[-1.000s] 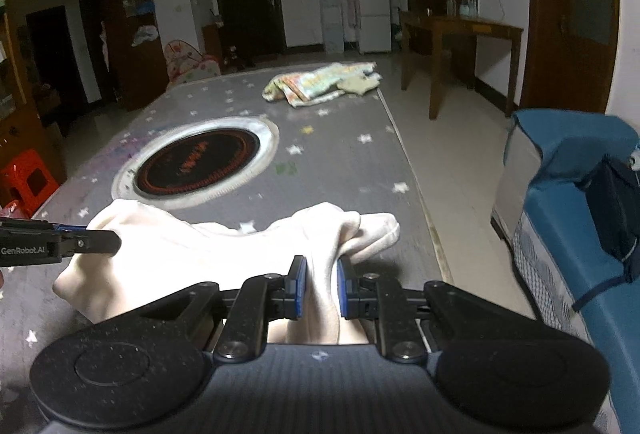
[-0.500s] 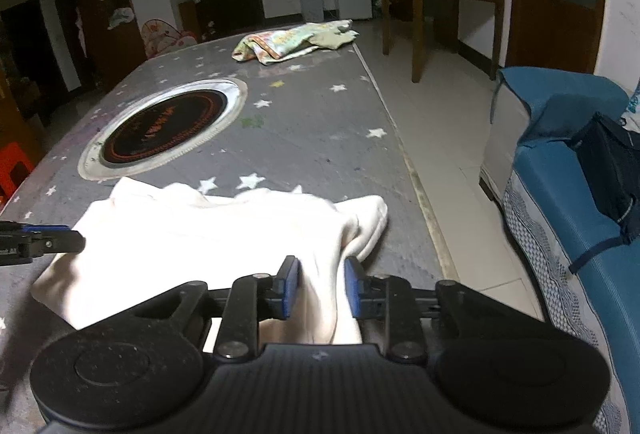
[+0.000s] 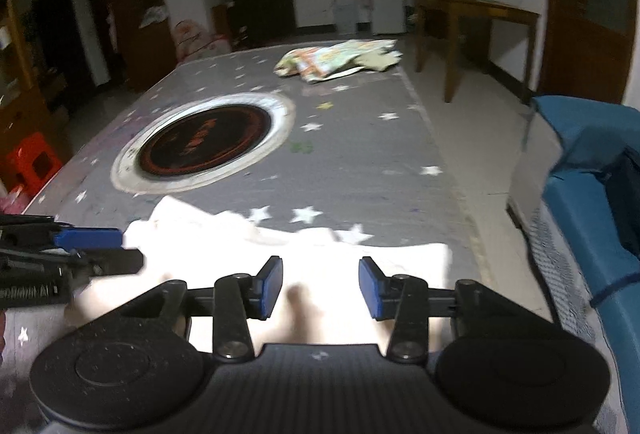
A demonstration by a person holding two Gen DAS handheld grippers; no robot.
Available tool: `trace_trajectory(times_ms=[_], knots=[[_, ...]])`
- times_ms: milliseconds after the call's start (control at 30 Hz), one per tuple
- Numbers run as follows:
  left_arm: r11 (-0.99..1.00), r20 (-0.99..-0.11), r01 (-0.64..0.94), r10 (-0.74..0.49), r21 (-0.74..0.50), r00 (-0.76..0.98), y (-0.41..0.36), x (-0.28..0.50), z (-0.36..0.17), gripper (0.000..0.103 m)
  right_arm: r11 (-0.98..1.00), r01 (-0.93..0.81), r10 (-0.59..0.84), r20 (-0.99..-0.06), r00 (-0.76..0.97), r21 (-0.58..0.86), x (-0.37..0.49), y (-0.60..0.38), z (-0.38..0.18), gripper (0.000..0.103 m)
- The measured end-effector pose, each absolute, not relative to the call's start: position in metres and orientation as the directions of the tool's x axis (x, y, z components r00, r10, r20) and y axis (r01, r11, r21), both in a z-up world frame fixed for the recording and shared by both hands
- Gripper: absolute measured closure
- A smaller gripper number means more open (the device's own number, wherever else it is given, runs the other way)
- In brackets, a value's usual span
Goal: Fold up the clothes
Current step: 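Press and smooth the folded bundle flat with both grippers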
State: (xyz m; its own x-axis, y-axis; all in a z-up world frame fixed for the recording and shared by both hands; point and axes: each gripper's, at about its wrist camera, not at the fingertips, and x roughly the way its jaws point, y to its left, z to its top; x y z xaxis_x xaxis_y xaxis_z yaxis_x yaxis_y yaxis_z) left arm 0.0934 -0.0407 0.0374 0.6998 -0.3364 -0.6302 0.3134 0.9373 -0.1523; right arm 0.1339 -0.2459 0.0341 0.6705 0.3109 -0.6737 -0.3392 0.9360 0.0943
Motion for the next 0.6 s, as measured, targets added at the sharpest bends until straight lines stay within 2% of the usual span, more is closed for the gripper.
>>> trace_trajectory(times_ms=[233, 467, 600], knots=[[0.879, -0.639, 0.455, -0.432, -0.141, 0.637, -0.063, 0.084, 0.017, 0.061, 0.917, -0.396, 0.315, -0.712, 0.628, 0.056, 0.157, -0.217, 0.015, 0.061], [0.865, -0.646, 0.475, -0.455, -0.159, 0.613, -0.061, 0.086, 0.004, 0.061, 0.922, -0.385, 0.291, -0.724, 0.626, 0.038, 0.174, -0.207, 0.002, 0.061], [0.863, -0.639, 0.474, -0.465, -0.174, 0.612, -0.058, 0.085, 0.004, 0.060, 0.928, -0.363, 0.312, -0.708, 0.633, 0.083, 0.175, -0.211, 0.007, 0.061]])
